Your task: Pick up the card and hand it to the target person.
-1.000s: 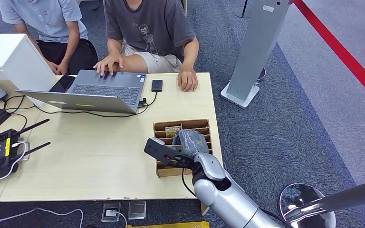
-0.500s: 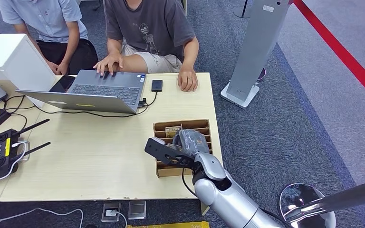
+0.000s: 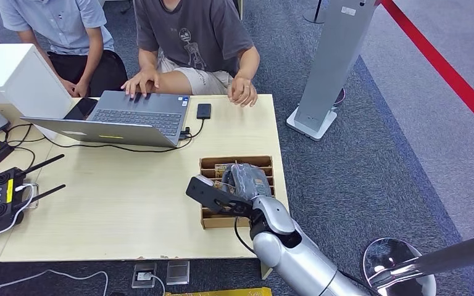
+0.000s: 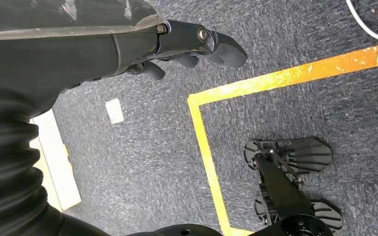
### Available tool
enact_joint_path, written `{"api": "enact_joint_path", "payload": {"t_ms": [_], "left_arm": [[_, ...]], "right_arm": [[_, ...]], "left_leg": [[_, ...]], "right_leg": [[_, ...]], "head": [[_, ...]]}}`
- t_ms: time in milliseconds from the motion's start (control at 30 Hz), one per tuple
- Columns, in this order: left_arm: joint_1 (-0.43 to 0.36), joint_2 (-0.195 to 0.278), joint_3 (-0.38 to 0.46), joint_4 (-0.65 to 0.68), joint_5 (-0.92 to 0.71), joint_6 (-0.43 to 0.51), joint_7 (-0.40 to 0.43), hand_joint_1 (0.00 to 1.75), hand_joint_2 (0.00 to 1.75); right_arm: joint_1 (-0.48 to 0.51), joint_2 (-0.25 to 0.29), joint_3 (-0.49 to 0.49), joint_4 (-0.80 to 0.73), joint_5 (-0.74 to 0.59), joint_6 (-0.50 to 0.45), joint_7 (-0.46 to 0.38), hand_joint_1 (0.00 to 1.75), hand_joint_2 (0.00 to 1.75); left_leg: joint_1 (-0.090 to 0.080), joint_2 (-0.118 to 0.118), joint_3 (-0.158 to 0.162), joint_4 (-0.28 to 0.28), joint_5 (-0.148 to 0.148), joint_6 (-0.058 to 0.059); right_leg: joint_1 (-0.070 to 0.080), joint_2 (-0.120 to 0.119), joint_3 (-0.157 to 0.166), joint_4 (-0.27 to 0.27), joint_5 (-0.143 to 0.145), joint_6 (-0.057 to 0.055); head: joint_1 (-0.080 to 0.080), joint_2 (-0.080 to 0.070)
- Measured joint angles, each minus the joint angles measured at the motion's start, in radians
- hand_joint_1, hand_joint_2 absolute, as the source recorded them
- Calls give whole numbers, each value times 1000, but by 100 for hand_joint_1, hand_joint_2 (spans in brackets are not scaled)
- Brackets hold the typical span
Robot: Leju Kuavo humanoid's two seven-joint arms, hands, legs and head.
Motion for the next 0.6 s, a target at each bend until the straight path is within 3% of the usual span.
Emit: {"api": "enact_joint_path", "payload": {"t_ms": [467,600], "left_arm": [[5,0,0,0,1,-1,-15,0,175],[4,0,0,0,-13,-2,-14,0,175]], "right_arm": [[35,-84,-65,-322,-10,-33,-37,147,175],[11,-96,-73,-351,3,-33,-71,147,175]], "left_leg": [[0,0,0,0,0,0],[0,0,0,0,0,0]], "right_leg": [[0,0,0,0,0,0],[0,0,0,0,0,0]], "head": [[0,0],[0,0]]}}
